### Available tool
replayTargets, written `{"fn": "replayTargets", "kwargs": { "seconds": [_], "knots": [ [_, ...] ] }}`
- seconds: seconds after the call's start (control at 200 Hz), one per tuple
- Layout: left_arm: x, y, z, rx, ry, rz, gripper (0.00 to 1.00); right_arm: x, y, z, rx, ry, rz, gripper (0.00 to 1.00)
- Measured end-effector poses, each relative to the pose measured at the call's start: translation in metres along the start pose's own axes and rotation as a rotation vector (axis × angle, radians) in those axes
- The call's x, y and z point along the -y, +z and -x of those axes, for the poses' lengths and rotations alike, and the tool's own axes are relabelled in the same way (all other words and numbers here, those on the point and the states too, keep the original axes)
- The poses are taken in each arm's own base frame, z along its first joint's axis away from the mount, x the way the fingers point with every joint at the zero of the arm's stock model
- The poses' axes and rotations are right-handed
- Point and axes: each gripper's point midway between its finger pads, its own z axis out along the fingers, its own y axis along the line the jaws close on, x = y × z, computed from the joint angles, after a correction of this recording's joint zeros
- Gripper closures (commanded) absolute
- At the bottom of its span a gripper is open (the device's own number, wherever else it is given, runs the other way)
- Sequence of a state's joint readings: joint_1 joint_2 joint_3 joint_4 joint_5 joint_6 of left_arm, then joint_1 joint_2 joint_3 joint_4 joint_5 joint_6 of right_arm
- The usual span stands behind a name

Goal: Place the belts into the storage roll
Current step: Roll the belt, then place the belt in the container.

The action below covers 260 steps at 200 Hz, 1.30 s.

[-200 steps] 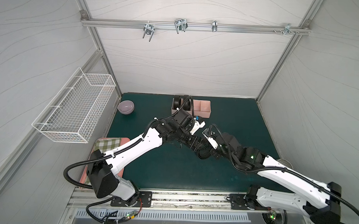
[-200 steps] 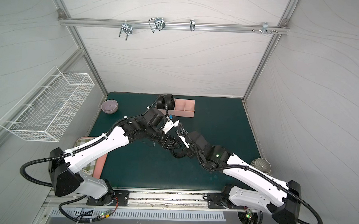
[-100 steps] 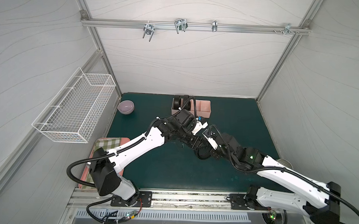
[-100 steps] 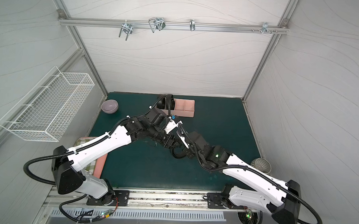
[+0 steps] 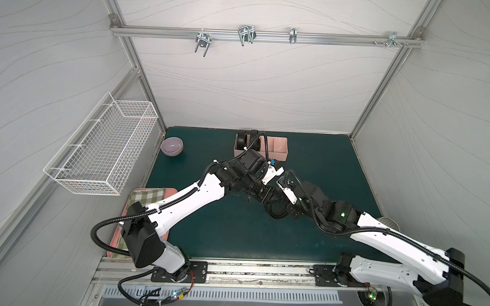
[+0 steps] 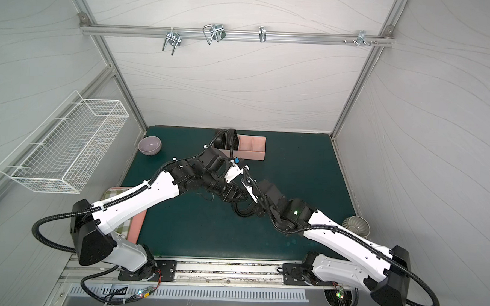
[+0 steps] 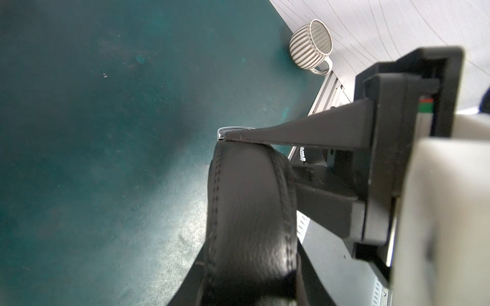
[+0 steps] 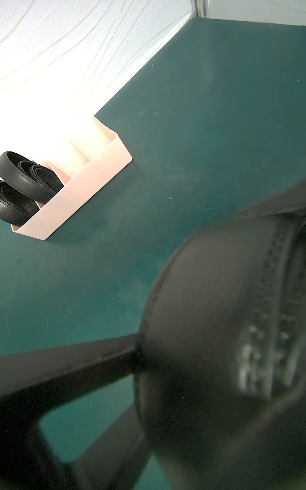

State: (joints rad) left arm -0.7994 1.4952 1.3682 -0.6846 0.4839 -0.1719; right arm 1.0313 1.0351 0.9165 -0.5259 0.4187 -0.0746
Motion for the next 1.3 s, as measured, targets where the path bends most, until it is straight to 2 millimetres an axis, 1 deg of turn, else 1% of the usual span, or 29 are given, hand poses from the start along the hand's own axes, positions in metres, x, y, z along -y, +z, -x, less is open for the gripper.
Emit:
{"fn": "replayTargets", "kwargs": {
  "seconds": [0.21, 0.24, 0.32, 0.41, 0.51, 0.61, 0.655, 0.715, 0.72, 0.735, 0.745, 0.815, 0.855, 0.935, 0.99, 1.13, 1.22, 1.3],
  "knots": [
    [-0.003, -0.001, 0.001, 0.007, 0.010, 0.023, 0.90, 0.004, 0.004, -0.002, -0.010, 0.073, 0.023, 0.84],
    [-0.003, -0.001, 0.001, 0.010, 0.015, 0.028, 0.89, 0.005, 0.004, -0.002, -0.011, 0.087, 0.033, 0.81],
    [-0.004, -0.001, 0.002, 0.015, 0.026, 0.047, 0.90, 0.006, 0.006, -0.001, -0.005, 0.138, 0.069, 0.67],
    [-0.008, -0.004, 0.004, 0.020, 0.032, 0.085, 0.90, 0.015, 0.007, -0.002, 0.000, 0.215, 0.092, 0.55],
    [-0.015, -0.009, 0.007, 0.029, 0.042, 0.137, 0.90, 0.023, 0.005, -0.002, 0.017, 0.300, 0.127, 0.48],
    [-0.020, -0.013, 0.010, 0.036, 0.050, 0.181, 0.92, 0.032, 0.001, -0.004, 0.035, 0.370, 0.147, 0.39],
    [-0.023, -0.014, 0.010, 0.032, 0.049, 0.200, 0.92, 0.038, -0.002, -0.004, 0.045, 0.401, 0.147, 0.33],
    [-0.028, -0.014, 0.011, 0.026, 0.045, 0.233, 0.93, 0.044, -0.008, -0.005, 0.063, 0.429, 0.142, 0.23],
    [-0.029, -0.014, 0.011, 0.026, 0.044, 0.235, 0.93, 0.045, -0.008, -0.005, 0.065, 0.433, 0.141, 0.21],
    [-0.031, -0.014, 0.011, 0.022, 0.043, 0.245, 0.93, 0.047, -0.010, -0.005, 0.070, 0.437, 0.137, 0.11],
    [-0.032, -0.014, 0.012, 0.020, 0.042, 0.251, 0.93, 0.048, -0.012, -0.005, 0.073, 0.446, 0.135, 0.08],
    [-0.041, -0.012, 0.017, 0.011, 0.041, 0.302, 0.93, 0.056, -0.021, -0.005, 0.096, 0.474, 0.114, 0.01],
    [-0.046, -0.010, 0.021, 0.005, 0.044, 0.332, 0.93, 0.061, -0.026, -0.005, 0.109, 0.493, 0.100, 0.01],
    [-0.055, -0.009, 0.034, 0.001, 0.059, 0.387, 0.93, 0.069, -0.034, -0.008, 0.119, 0.529, 0.075, 0.01],
    [-0.061, -0.008, 0.047, 0.004, 0.073, 0.428, 0.93, 0.074, -0.036, -0.014, 0.108, 0.557, 0.058, 0.01],
    [-0.075, -0.017, 0.098, 0.071, 0.115, 0.537, 0.92, 0.080, -0.033, -0.028, 0.067, 0.633, 0.036, 0.01],
    [-0.087, -0.026, 0.133, 0.130, 0.130, 0.614, 0.92, 0.076, -0.029, -0.038, 0.041, 0.672, 0.045, 0.01],
    [-0.103, -0.032, 0.156, 0.175, 0.124, 0.675, 0.92, 0.071, -0.025, -0.047, 0.015, 0.698, 0.060, 0.01]
  ]
}}
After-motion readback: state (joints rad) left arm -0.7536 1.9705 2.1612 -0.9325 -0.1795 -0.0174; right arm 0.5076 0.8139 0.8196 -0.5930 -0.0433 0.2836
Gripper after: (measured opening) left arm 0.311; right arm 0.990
